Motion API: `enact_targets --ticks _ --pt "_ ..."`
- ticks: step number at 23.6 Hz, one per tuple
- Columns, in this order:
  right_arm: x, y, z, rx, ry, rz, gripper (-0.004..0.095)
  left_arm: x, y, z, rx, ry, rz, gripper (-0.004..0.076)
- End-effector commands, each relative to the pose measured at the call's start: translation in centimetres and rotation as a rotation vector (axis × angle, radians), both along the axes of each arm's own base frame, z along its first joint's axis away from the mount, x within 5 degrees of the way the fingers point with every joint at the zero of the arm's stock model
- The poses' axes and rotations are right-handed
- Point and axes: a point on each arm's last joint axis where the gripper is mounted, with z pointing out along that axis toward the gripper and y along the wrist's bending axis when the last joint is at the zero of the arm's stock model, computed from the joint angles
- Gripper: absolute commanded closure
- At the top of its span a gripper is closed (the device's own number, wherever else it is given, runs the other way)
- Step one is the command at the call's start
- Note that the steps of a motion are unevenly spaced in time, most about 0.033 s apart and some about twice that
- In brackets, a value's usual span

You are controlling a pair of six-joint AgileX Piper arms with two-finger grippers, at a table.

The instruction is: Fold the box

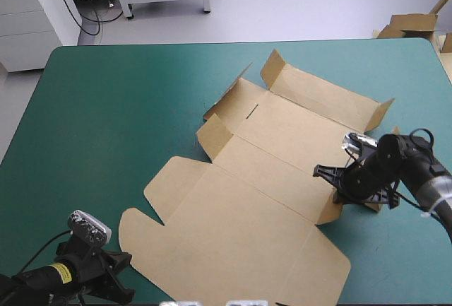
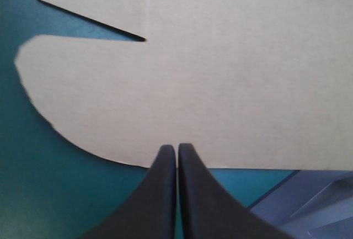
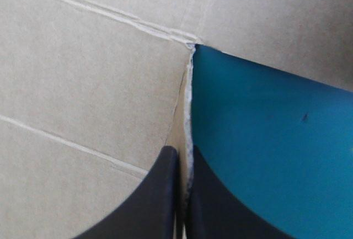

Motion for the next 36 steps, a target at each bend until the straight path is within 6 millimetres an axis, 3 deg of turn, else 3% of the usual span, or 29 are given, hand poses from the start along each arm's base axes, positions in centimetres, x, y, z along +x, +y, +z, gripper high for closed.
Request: enact_targets --ticks 1,3,6,10,14,18,24,26,31,36 --pt "3.4 -0.4 2.3 -0.106 -0.103 0.096 0.0928 0.3 -0.3 1.0 -0.054 -0.038 0.005 0.0731" --pt "5.8 -0.3 3.3 -0.139 -0.129 0.137 0.0928 0.3 -0.3 1.0 -0.054 -0.038 0.005 0.0731" --pt "11.3 0.3 3.7 -0.2 -0.114 0.312 0.0928 0.3 -0.3 1.0 -0.054 -0.038 0.005 0.0731" --pt "17.5 1.4 5.0 -0.264 -0.268 0.53 0.0928 0.3 -0.3 1.0 -0.054 -0.038 0.005 0.0731" --pt "20.3 4.5 5.0 -0.338 -0.378 0.835 0.0928 0.3 -0.3 1.0 -0.054 -0.038 0.005 0.0731" --pt "20.5 8.6 5.8 -0.385 -0.495 1.076 0.0928 0.3 -0.3 1.0 -0.054 -0.038 0.005 0.0731" --pt "19.0 14.1 6.7 -0.415 -0.625 1.297 0.0928 0.3 -0.3 1.0 -0.055 -0.037 0.006 0.0731" --pt "18.0 16.9 6.5 -0.403 -0.679 1.424 0.0928 0.3 -0.3 1.0 -0.055 -0.037 0.006 0.0731" --pt "16.2 21.1 6.3 -0.427 -0.772 1.57 0.0928 0.3 -0.3 1.0 -0.053 -0.038 0.006 0.0731" --pt "14.4 24.2 5.7 -0.421 -0.803 1.699 0.0928 0.3 -0.3 1.0 -0.052 -0.039 0.006 0.0731"
